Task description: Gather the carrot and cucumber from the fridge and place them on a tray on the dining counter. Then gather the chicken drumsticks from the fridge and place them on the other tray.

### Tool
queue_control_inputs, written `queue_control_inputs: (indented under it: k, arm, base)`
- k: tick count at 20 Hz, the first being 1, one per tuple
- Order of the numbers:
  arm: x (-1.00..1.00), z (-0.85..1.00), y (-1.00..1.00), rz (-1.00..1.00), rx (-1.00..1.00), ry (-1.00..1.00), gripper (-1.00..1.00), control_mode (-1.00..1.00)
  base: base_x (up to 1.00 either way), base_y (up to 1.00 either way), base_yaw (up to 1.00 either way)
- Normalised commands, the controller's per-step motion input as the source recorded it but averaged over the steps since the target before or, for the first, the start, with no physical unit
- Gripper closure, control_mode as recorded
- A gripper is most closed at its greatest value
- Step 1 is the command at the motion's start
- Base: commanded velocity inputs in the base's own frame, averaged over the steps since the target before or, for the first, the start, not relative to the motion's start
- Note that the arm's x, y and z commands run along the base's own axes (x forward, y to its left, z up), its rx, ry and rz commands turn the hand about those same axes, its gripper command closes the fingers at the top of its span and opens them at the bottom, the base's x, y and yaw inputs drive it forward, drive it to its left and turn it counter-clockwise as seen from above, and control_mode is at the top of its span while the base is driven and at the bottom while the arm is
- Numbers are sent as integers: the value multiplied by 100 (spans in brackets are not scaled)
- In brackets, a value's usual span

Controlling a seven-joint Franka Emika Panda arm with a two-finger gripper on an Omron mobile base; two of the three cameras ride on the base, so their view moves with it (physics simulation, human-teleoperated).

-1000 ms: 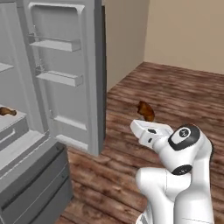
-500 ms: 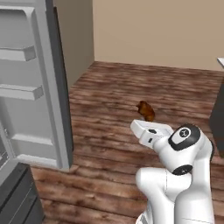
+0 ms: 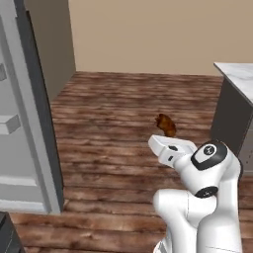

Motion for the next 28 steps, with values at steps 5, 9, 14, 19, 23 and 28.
queue_control_inputs:
  k: [5,9,14,19,23,28]
  arm:
    - [0,0,0,0,0,0,100,100]
    - [0,0,0,0,0,0,100,100]
    - [0,0,0,0,0,0,100,100]
    - [0,0,0,0,0,0,100,100]
    - [0,0,0,0,0,0,100,100]
    - [0,0,0,0,0,0,100,100]
  base:
    - [63,-5,-26]
    - [67,-4,-24]
    - [70,0,-22]
    - [72,0,-22]
    - [71,0,-22]
    - [67,0,-22]
